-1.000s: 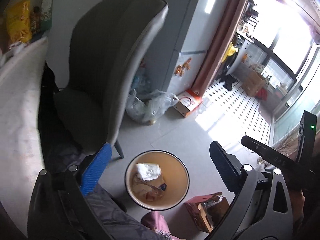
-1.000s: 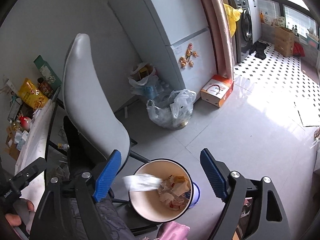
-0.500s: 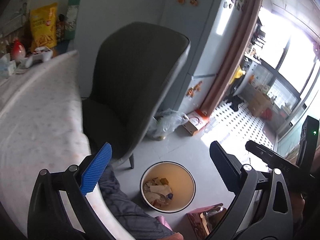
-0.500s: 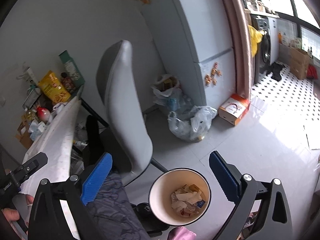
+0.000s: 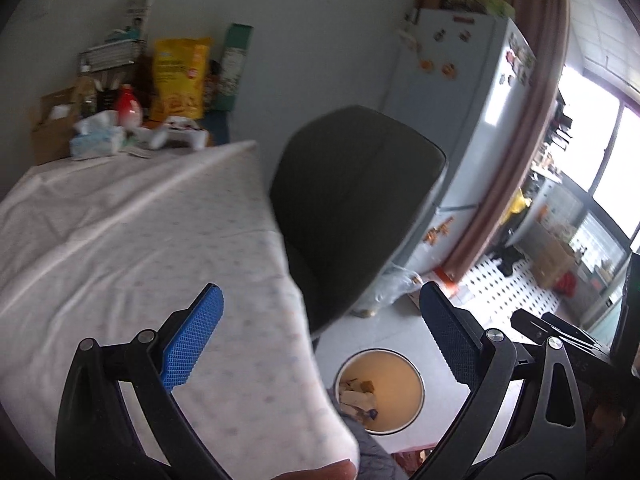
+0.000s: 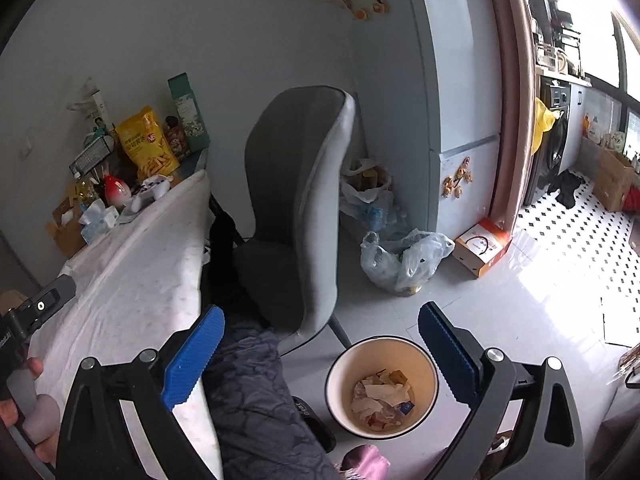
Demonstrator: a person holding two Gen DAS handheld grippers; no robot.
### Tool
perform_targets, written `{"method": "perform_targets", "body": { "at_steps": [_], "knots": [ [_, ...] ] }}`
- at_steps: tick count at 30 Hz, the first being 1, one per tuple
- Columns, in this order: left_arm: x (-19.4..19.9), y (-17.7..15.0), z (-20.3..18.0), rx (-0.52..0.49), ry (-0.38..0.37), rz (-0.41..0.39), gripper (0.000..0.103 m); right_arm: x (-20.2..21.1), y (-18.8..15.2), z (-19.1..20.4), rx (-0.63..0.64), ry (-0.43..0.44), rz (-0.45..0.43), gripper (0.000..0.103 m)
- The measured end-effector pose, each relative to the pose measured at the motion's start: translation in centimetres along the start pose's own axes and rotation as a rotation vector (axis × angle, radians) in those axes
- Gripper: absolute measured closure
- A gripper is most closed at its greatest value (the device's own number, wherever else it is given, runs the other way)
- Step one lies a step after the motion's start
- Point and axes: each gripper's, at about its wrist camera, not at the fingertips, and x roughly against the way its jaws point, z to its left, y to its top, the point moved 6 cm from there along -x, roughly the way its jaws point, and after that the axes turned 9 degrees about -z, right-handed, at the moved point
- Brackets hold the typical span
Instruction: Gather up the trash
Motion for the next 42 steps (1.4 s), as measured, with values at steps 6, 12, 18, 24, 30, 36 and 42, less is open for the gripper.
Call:
{"method": "perform_targets", "body": {
  "at_steps": [6, 12, 18, 24, 30, 36, 42],
  "knots": [
    [3.6, 0.2, 2.9, -0.006, 0.062, -0.028, 0.006, 2.0, -0.1, 3.9, 0.037, -0.012, -0.013, 0.008],
    [6.5, 0.3, 5.2, -0.006, 0.092, -0.049, 0.006, 3.6, -0.5, 6.7, 0.058, 0.002, -0.017, 0.008],
    [8.7, 0.0, 6.0, -0.016, 0.098, -0.065, 0.006, 5.1, -1.2, 9.3, 0.094, 0.038, -0.017, 0.008],
    [10.2, -0.7, 6.6, -0.017, 0.108, -0.071, 0.006, 6.5, -2.0, 10.8, 0.097, 0.049, -0.023, 0.008],
    [11.1, -1.2, 7.0, -0.020, 0.113, -0.076, 0.006, 7.0, -2.8, 11.6, 0.123, 0.065, -0.016, 0.008],
    [11.0, -1.6, 7.6, -0.012, 0.113, -0.070, 0.006, 6.8, -3.3, 11.9, 0.116, 0.076, -0.009, 0.008],
    [10.7, -1.8, 7.8, 0.000, 0.117, -0.069, 0.006, 6.2, -3.7, 11.8, 0.115, 0.085, -0.014, 0.008]
  ]
}}
